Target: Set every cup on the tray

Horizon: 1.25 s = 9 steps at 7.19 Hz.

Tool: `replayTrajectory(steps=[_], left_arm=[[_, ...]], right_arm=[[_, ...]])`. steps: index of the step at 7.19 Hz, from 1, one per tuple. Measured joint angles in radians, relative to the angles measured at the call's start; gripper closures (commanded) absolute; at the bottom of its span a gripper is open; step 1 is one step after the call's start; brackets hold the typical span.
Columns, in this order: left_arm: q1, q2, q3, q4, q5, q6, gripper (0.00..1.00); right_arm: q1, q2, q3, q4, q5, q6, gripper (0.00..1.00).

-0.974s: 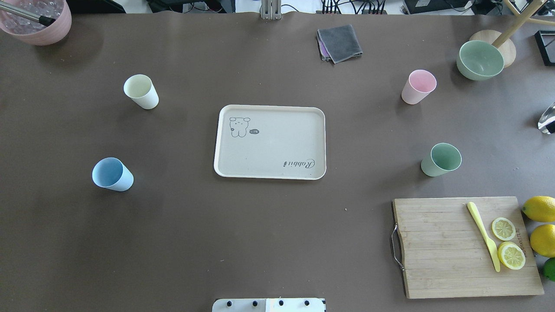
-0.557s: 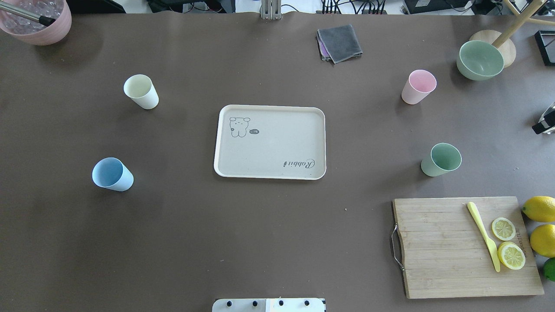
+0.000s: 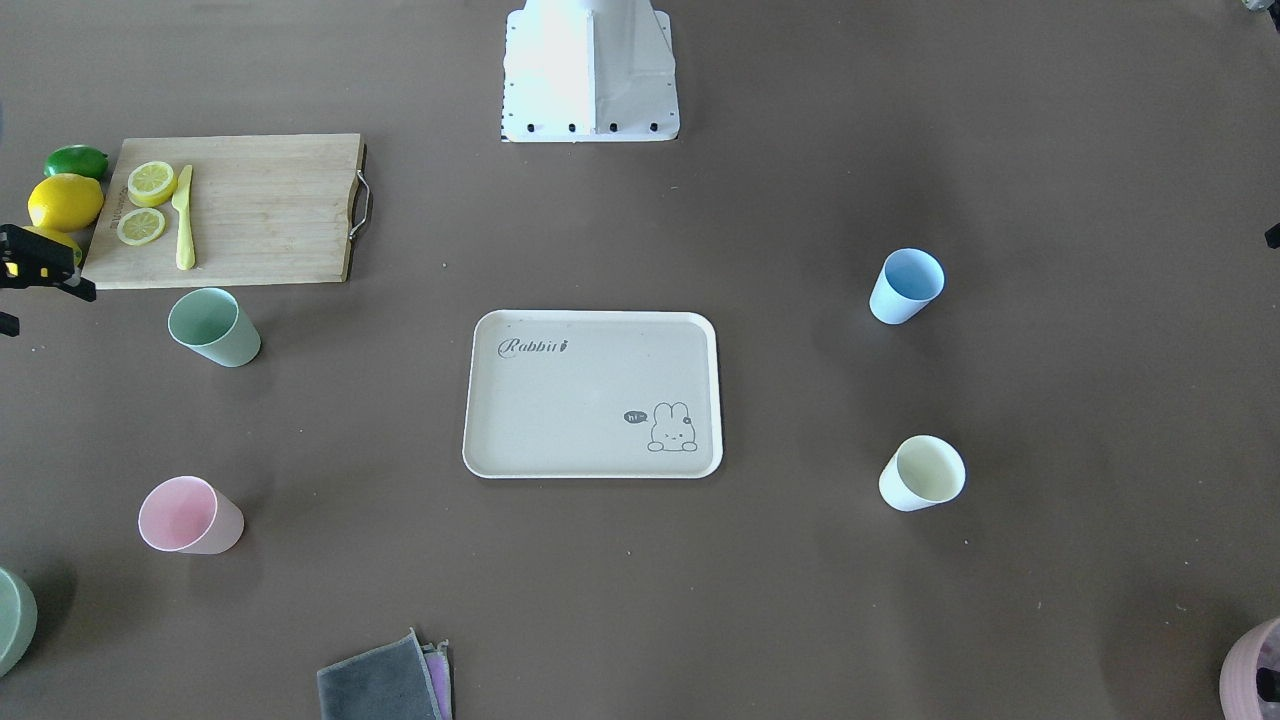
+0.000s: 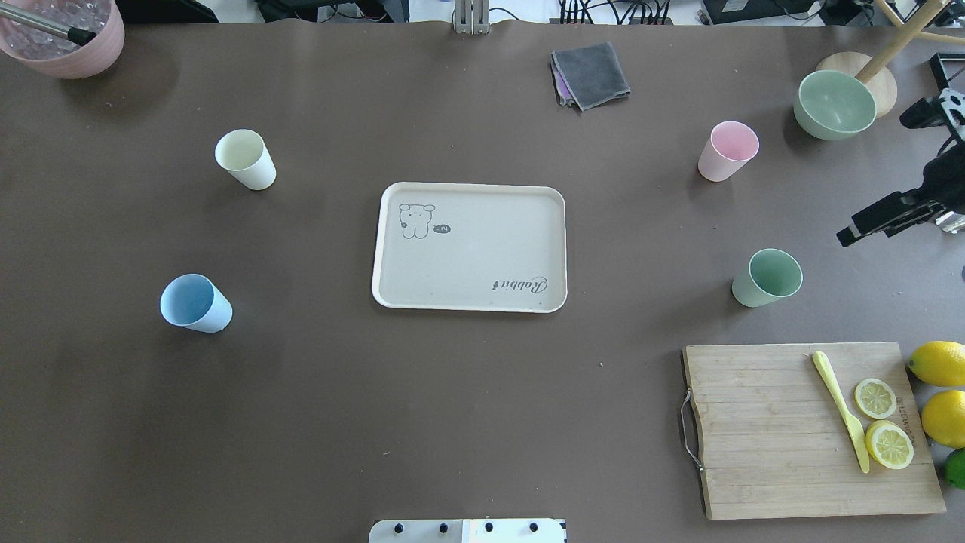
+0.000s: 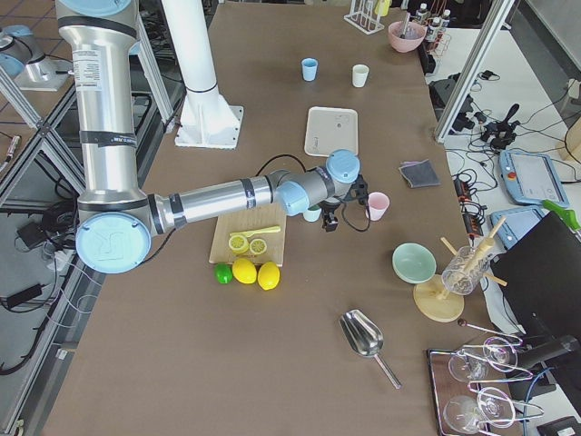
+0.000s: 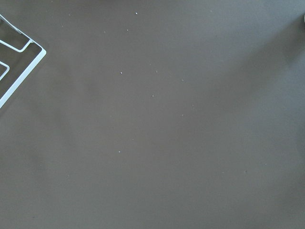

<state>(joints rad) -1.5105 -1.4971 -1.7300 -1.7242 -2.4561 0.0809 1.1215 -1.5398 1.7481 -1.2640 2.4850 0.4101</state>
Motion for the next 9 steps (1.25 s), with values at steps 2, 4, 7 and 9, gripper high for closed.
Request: replayTrajectory(steps=[2,4,7,9], left_arm=[[0.001,-0.004,0.002,0.0,0.0,-0.002,0.02],[0.001,-0.007,0.003,0.0,0.0,-0.003,0.02],[0.001,-0.008,0.003,0.0,0.0,-0.003,0.02],[0.004,-0.013,0.003,0.0,0.0,-0.011,0.03]], right_arm=[[-0.083,0.005,-0.026,0.079,-0.046,0.12,0.07],[-0.104,0.019,-0.071,0.091,-0.054,0.14,0.17],[-0.127,0.036,-0.102,0.092,-0.052,0.143,1.0],[-0.144,0.038,-0.102,0.092,-0.052,0.144,1.0]])
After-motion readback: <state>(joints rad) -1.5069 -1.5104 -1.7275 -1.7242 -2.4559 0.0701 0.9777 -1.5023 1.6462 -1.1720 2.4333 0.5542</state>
